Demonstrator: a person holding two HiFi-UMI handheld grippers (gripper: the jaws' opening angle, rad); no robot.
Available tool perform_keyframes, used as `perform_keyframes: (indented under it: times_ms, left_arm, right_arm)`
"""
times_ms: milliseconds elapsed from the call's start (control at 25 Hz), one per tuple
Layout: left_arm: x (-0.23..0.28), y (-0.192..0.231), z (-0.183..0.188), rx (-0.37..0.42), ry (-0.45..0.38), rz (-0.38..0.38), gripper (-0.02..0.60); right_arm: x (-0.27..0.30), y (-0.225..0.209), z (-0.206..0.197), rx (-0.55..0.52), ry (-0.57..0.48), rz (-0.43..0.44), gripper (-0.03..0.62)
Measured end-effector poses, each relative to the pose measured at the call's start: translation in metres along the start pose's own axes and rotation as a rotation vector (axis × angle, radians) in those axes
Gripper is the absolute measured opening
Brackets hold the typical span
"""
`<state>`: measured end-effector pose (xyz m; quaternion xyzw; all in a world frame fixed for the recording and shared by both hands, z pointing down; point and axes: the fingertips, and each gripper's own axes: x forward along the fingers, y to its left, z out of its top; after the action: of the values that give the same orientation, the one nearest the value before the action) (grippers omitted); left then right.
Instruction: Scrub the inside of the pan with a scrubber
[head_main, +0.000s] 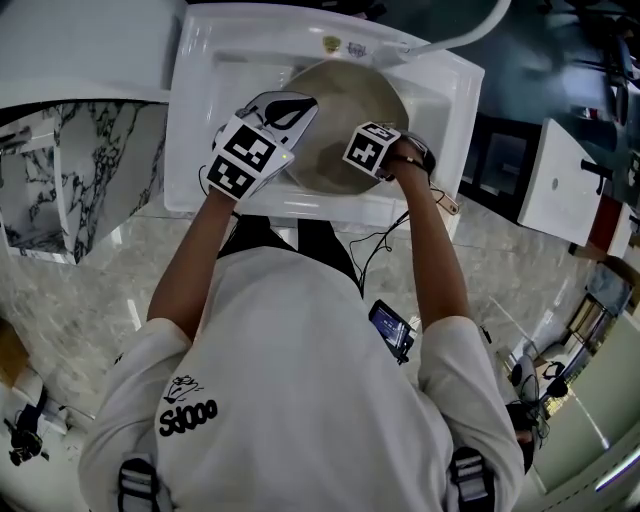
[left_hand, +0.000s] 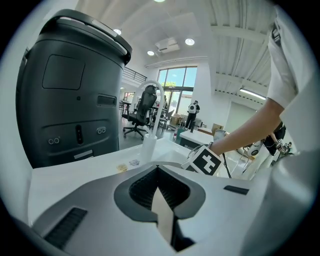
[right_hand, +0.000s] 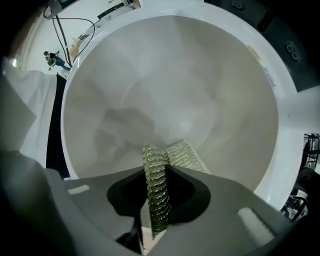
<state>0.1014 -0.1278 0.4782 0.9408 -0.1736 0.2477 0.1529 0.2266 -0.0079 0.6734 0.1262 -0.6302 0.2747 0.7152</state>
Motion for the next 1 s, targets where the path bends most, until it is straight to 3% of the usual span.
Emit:
perform_keyframes:
  times_ms: [360, 520, 800, 1000]
  left_arm:
    - [-0.018, 0.015, -0.002, -0.012, -0.013, 0.031, 0.006]
    - [-0.020, 0.005, -0.007, 0.001, 0.001, 0.021, 0.006]
    - [-0.027, 0.004, -0.013, 0.009, 0.014, 0.029, 0.006]
    - [-0.033, 0.012, -0.015, 0.001, 0.026, 0.048, 0.006]
  right_arm:
    - [0.002, 0.033, -0.002, 0.015, 0.034, 0.118, 0.081]
    - [-0.004, 0.035, -0.006, -0.020, 0.066, 0.120, 0.081]
    - [-0.012, 0.073, 0.009, 0.029, -0.041, 0.392, 0.081]
    - [-0.014, 0.090, 0.025, 0.032, -0.082, 0.486, 0.081]
